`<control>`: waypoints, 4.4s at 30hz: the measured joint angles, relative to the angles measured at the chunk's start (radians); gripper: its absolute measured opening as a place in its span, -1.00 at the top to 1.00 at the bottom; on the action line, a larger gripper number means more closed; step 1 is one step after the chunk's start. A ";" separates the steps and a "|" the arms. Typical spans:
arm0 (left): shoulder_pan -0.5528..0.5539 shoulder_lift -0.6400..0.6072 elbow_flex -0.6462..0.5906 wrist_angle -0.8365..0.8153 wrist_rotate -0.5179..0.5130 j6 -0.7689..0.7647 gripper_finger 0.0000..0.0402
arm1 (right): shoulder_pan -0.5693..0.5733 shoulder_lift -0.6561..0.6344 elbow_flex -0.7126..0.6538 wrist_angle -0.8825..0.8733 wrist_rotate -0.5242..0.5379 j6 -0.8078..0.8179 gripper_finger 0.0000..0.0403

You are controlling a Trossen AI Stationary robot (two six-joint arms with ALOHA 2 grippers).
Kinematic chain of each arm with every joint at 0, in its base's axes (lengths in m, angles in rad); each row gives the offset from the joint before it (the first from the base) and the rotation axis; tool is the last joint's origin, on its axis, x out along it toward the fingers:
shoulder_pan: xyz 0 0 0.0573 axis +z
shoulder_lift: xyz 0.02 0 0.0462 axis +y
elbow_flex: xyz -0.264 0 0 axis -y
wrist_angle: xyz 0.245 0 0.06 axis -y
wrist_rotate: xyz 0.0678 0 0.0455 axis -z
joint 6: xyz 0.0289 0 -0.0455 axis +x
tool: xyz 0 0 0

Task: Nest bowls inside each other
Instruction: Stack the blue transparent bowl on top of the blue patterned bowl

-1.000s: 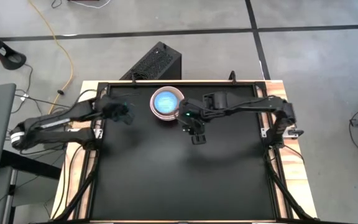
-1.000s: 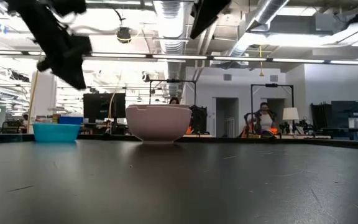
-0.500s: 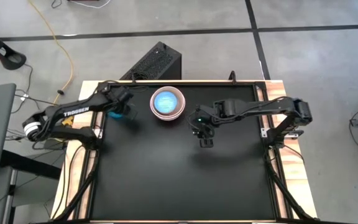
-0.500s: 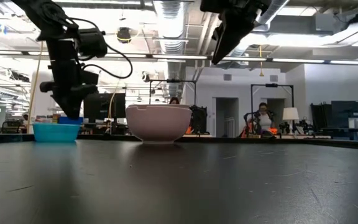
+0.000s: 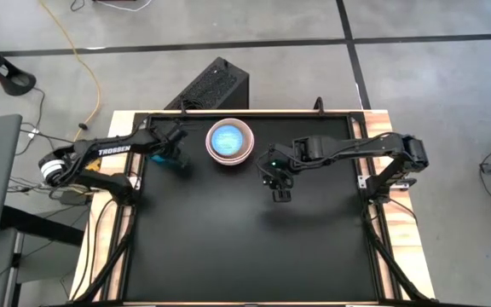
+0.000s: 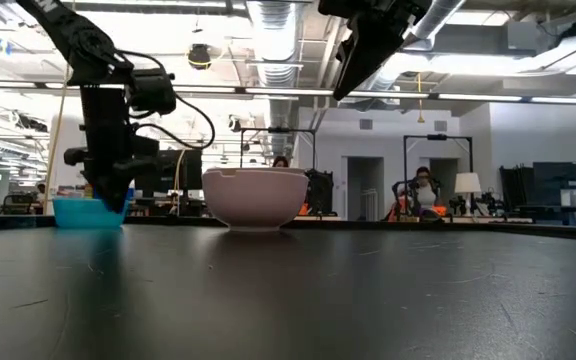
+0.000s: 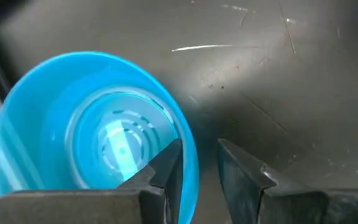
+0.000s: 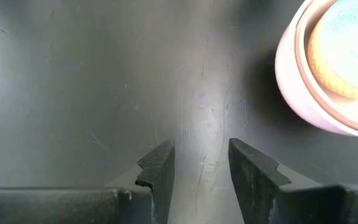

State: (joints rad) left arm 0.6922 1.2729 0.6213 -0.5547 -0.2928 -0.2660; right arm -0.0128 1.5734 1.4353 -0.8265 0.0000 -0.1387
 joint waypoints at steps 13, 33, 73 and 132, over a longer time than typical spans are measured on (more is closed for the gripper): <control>-0.001 0.005 -0.021 0.008 0.097 0.044 0.97 | -0.011 0.000 0.000 0.011 0.000 0.006 0.18; -0.936 0.006 -0.021 0.347 0.264 -0.008 1.00 | 0.063 0.055 0.001 0.135 0.000 0.122 0.18; -1.087 -0.083 0.075 0.137 0.117 0.114 0.41 | 0.179 0.529 0.118 0.715 -0.101 -0.141 0.18; -1.174 -0.669 -0.442 0.729 -0.270 0.152 0.41 | -0.204 0.459 0.358 0.373 0.042 -0.194 0.99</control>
State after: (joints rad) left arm -0.4820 0.6037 0.1795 0.1741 -0.5625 -0.1139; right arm -0.2165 2.0324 1.7932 -0.4536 0.0418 -0.3324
